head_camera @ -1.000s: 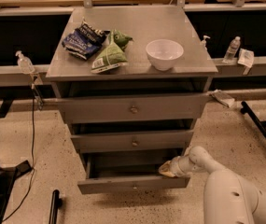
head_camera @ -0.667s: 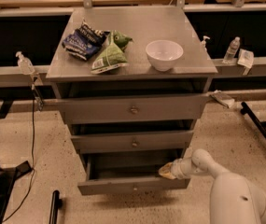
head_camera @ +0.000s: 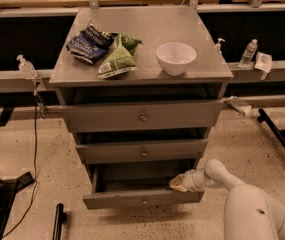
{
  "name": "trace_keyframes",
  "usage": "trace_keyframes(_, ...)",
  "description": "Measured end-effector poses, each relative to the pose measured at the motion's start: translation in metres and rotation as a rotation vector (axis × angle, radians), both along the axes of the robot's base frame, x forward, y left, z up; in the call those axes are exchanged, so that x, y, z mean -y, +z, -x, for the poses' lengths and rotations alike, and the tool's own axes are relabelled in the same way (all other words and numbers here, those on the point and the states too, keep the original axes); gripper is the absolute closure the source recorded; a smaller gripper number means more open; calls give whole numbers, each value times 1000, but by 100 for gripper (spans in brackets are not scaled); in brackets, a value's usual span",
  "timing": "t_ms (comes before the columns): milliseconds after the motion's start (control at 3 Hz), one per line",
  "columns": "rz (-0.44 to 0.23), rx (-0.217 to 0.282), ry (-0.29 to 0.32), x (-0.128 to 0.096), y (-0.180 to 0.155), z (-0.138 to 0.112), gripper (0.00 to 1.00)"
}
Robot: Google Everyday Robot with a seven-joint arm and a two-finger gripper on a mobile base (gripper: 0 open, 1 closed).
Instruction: Open bottom drawer
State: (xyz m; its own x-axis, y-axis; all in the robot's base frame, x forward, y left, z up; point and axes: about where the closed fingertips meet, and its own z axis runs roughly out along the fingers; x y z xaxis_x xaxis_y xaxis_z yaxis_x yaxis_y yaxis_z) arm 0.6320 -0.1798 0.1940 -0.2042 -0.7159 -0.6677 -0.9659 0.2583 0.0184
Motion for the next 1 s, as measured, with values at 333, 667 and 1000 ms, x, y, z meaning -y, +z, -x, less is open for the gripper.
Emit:
trace_keyframes(333, 0, 0, 0, 0, 0, 0, 100)
trace_keyframes(667, 0, 0, 0, 0, 0, 0, 100)
trace_keyframes(1000, 0, 0, 0, 0, 0, 0, 100)
